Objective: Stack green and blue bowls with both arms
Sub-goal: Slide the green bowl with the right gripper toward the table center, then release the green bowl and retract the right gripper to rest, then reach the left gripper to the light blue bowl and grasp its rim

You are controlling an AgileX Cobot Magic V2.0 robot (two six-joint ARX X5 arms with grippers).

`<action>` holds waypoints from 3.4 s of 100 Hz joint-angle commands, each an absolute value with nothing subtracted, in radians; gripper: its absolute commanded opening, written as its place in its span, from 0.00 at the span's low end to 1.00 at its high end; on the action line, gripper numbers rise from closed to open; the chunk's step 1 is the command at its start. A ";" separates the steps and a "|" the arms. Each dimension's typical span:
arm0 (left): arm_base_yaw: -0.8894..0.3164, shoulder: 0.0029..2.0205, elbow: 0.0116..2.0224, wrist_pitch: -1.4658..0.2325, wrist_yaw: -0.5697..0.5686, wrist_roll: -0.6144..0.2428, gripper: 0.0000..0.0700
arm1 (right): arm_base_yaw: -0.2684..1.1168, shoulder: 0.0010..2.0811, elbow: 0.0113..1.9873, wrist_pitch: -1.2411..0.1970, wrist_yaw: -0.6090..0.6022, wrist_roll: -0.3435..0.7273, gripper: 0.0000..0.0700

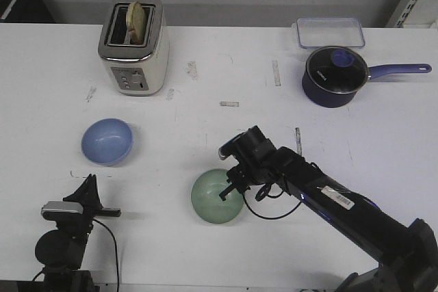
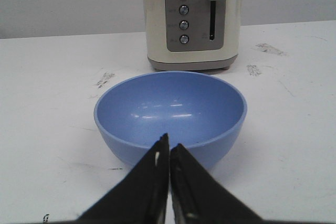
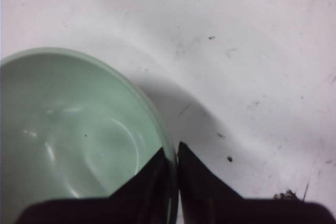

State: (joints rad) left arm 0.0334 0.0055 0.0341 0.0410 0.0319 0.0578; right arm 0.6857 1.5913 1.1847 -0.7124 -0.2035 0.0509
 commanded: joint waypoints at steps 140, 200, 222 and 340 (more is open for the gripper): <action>0.033 0.005 0.014 0.112 0.025 0.006 0.00 | 0.135 0.607 0.628 -0.449 0.034 0.005 0.00; 0.033 0.342 0.690 -0.224 -0.052 -0.089 0.12 | 0.135 0.500 0.540 -0.390 0.034 0.003 0.00; 0.033 0.676 1.068 -0.411 -0.052 -0.096 0.65 | 0.135 0.513 0.540 -0.389 0.034 0.003 0.00; 0.229 1.642 1.256 -0.701 0.053 -0.126 0.07 | 0.135 0.538 0.540 -0.389 0.027 0.004 0.00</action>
State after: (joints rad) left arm 0.2283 1.6413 1.2396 -0.7013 0.0536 -0.1219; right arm 0.1345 0.5327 0.5339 -0.4019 0.0273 0.0071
